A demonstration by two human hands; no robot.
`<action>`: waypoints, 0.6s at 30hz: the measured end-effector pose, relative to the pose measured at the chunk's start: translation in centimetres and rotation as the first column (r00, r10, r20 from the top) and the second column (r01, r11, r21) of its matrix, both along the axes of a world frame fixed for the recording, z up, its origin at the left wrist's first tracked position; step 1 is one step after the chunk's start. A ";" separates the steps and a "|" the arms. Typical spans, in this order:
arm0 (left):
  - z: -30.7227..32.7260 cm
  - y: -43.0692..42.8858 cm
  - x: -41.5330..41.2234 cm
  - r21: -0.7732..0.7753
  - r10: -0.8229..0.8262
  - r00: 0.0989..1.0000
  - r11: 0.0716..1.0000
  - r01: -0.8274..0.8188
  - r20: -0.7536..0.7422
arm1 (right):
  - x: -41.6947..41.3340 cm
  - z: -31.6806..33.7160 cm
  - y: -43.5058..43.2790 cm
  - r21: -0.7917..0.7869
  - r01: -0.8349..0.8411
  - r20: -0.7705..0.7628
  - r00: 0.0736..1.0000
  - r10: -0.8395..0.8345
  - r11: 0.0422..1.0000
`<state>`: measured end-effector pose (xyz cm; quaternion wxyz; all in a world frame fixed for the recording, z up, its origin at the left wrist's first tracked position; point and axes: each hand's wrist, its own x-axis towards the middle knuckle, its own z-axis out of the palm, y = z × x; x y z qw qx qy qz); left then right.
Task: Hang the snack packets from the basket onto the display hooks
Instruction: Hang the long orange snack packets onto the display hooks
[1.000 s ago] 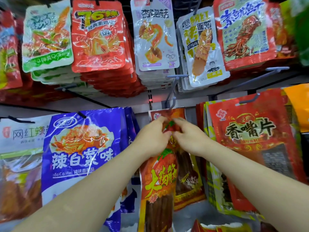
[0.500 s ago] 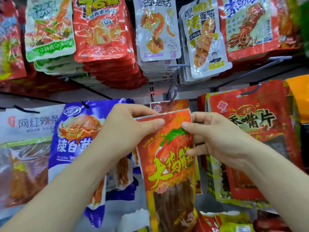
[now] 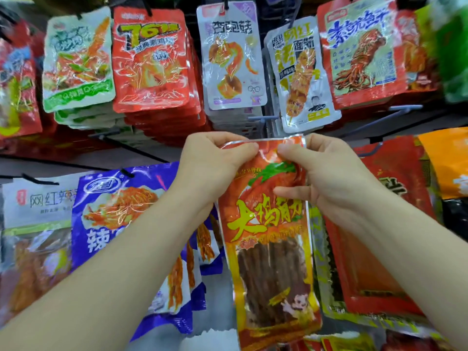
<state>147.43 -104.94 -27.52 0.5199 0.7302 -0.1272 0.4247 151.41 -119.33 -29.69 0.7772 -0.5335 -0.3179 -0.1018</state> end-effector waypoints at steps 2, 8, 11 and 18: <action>-0.1 0.0 0.5 -0.027 -0.008 0.999 1.000 0.007 -0.043 | 0.4 0.0 0.3 -0.011 0.043 -0.019 0.999 -0.043 0.999; 0.0 0.2 1.0 -0.100 -0.094 0.990 0.991 0.083 -0.110 | 0.9 0.0 0.4 -0.026 0.092 -0.021 0.995 -0.092 0.995; 0.1 0.2 1.0 -0.121 -0.147 0.979 0.984 0.130 -0.141 | 0.9 0.1 0.4 -0.025 0.099 -0.028 0.995 -0.100 0.995; 0.5 0.6 1.3 -0.118 -0.181 0.974 0.979 0.166 -0.135 | 0.8 0.1 0.3 -0.031 0.104 -0.031 0.994 -0.105 0.994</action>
